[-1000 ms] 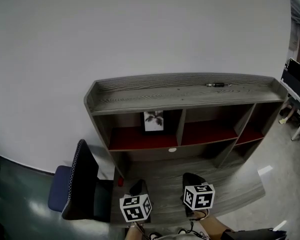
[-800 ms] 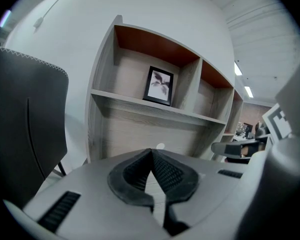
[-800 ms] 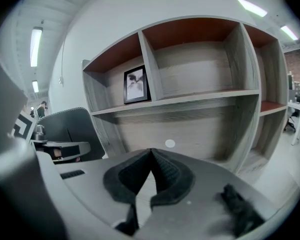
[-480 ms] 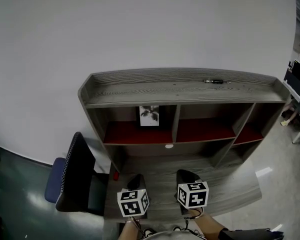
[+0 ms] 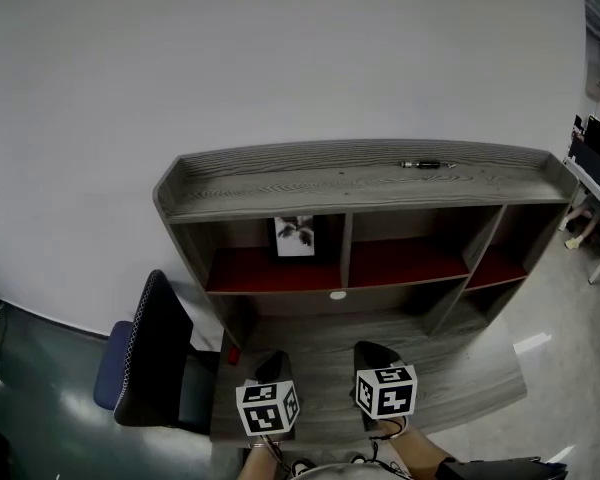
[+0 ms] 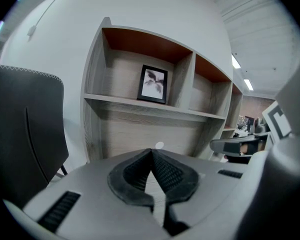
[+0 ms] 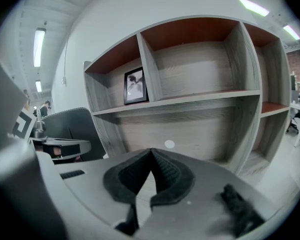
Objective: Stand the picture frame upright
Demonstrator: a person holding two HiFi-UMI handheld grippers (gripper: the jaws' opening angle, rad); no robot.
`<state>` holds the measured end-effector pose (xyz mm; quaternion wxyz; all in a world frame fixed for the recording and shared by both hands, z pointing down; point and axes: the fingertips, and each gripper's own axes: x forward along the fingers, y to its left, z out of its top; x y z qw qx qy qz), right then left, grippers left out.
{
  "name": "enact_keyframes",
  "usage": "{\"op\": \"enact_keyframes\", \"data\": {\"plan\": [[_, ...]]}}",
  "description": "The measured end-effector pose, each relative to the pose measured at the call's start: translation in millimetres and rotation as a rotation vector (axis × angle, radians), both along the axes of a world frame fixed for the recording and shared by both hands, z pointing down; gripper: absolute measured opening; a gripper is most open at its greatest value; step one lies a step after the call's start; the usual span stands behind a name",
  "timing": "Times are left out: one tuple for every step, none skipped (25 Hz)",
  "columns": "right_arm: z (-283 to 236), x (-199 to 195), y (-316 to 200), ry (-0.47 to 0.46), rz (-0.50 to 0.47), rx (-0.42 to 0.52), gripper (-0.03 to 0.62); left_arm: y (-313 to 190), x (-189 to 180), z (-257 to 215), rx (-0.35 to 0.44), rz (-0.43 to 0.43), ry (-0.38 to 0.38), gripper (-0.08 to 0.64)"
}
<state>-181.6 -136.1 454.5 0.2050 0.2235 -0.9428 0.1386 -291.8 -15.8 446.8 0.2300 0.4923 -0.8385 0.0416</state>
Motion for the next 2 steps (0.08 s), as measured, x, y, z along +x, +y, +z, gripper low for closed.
{"op": "enact_keyframes", "data": {"plan": [[0.4, 0.8, -0.1, 0.001, 0.000, -0.002, 0.031, -0.4, 1.1, 0.3, -0.003, 0.002, 0.000, 0.012], [0.7, 1.7, -0.2, 0.002, 0.000, -0.003, 0.031, -0.7, 2.2, 0.6, -0.006, 0.003, 0.000, 0.012]]}}
